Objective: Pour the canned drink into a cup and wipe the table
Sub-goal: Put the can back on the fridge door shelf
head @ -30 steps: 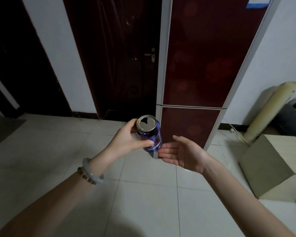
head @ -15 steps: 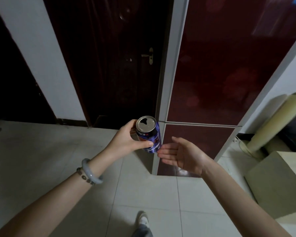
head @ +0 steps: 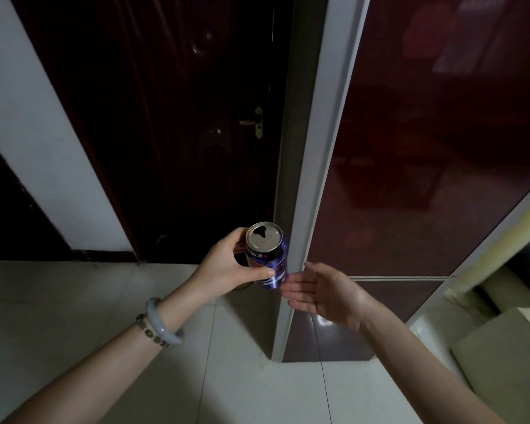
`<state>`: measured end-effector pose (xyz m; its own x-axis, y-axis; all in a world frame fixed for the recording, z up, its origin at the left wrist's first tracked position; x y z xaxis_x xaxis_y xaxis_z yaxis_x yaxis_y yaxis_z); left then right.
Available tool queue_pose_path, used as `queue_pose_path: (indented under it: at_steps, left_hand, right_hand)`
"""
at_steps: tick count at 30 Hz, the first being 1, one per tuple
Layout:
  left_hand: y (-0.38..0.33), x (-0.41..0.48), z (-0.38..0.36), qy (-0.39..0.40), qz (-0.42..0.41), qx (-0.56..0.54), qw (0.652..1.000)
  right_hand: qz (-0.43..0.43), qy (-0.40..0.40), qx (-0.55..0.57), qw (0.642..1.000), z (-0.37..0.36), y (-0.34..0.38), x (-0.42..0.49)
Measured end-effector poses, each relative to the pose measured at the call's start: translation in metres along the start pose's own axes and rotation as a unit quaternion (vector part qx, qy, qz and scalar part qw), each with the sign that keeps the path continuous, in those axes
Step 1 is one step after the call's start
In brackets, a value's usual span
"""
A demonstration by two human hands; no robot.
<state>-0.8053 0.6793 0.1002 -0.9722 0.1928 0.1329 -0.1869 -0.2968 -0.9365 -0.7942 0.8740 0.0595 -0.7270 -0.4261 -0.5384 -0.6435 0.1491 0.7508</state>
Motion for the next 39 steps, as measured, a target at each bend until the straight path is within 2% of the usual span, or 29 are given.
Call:
queue_pose_path:
  at_steps: [8,18,28,32,34,36,37,38,39]
  left_hand:
    - [0.028,0.083,0.021,0.058,-0.020,-0.006,0.998]
    - [0.037,0.175,0.071,0.183,-0.092,0.001,0.979]
    - [0.046,0.218,0.089,0.276,-0.131,-0.024,0.952]
    - [0.047,0.226,0.088,0.297,-0.127,-0.038,0.946]
    - [0.048,0.228,0.087,0.301,-0.127,-0.043,0.944]
    - [0.049,0.229,0.088,0.303,-0.127,-0.046,0.943]
    - [0.050,0.230,0.089,0.305,-0.128,-0.045,0.943]
    - [0.050,0.230,0.089,0.307,-0.129,-0.044,0.942]
    - [0.049,0.231,0.090,0.308,-0.131,-0.045,0.941]
  right_hand:
    - [0.012,-0.050,0.034,0.998,0.008,0.035,0.054]
    - [0.068,-0.119,0.052,0.989,-0.029,0.068,0.106]
    - [0.110,-0.227,0.074,0.965,-0.057,0.069,0.128]
    - [0.133,-0.255,0.023,0.958,-0.061,0.078,0.119]
    - [0.163,-0.322,-0.067,0.930,-0.061,0.092,0.109]
    - [0.192,-0.404,-0.233,0.863,-0.062,0.109,0.094]
    - [0.206,-0.431,-0.332,0.813,-0.065,0.118,0.087]
    - [0.226,-0.453,-0.433,0.746,-0.070,0.126,0.081]
    - [0.248,-0.473,-0.531,0.658,-0.075,0.134,0.075]
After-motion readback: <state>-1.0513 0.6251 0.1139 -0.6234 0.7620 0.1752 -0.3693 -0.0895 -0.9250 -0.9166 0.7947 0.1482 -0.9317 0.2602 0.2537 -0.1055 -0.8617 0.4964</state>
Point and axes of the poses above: each hand's wrist, its own x-axis towards the middle knuckle, its own z-axis out of the back of the hand, y = z × x, the point moved 4 cm from there along x, towards the middle knuckle, and after that the axes turned 1 degree about -x, right-handed, at the moved point
